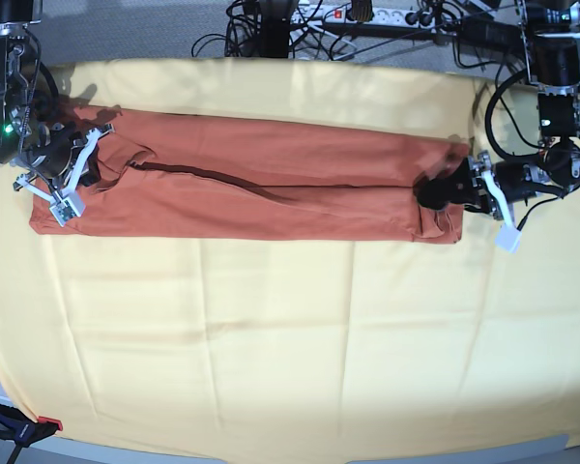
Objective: Fold the T-shirt properly
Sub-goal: 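Move the right gripper to the shirt end beside the left gripper's opposite side, then grasp the strip end with the left gripper and fold it toward the right gripper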
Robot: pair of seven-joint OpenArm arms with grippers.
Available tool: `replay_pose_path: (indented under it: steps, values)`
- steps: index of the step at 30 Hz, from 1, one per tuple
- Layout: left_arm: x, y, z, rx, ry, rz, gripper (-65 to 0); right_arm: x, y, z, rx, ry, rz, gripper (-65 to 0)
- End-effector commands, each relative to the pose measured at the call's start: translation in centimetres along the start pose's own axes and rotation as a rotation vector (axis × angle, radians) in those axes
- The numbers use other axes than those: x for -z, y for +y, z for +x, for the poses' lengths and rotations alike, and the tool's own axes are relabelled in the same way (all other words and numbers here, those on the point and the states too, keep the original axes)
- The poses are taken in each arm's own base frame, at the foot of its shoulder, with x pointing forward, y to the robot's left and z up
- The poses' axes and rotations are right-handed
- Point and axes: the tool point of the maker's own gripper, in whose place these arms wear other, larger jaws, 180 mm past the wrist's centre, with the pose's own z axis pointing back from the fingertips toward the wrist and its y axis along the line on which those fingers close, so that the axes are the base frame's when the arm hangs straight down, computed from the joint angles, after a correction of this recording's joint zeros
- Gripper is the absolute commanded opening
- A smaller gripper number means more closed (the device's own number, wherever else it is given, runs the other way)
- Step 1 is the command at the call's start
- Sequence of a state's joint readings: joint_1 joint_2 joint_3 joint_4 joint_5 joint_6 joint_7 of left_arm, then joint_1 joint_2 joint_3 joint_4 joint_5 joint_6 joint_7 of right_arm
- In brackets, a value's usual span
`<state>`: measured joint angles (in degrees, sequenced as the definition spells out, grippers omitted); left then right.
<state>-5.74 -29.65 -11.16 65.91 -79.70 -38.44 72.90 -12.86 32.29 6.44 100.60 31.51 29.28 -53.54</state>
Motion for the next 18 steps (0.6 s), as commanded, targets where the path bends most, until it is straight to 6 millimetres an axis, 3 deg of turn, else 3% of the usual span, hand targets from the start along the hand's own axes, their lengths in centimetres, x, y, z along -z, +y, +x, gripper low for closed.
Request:
replay_pose_path:
  steps: [1,3,6,10,15,18]
  values:
    - [0.4,-0.2,-0.9,-0.011,0.039,-0.007,-32.4,-0.4,-0.7,0.5,-0.007,-0.010,-0.021,-65.0]
    - [0.7,-0.3,-0.9,-0.013,0.036,-0.014,-43.0,-0.4,-0.7,0.5,-0.007,-0.011,-0.021,-65.0]
    - [0.6,-0.3,-0.7,-0.011,0.034,-0.014,-63.9,-0.4,-0.7,0.6,-0.008,-0.015,-0.021,-65.0]
    - [-0.1,-0.1,1.0,0.014,0.007,0.003,-65.0,-0.4,-0.7,0.6,-0.008,-0.015,-0.021,-65.0]
    - [-2.8,0.6,4.5,0.038,-0.065,0.059,-65.0,-0.4,-0.7,0.6,-0.009,-0.015,-0.021,-65.0]
    - [-3.9,0.9,5.0,0.047,-0.067,0.079,-65.0,-0.4,-0.7,0.6,-0.008,-0.015,-0.021,-65.0]
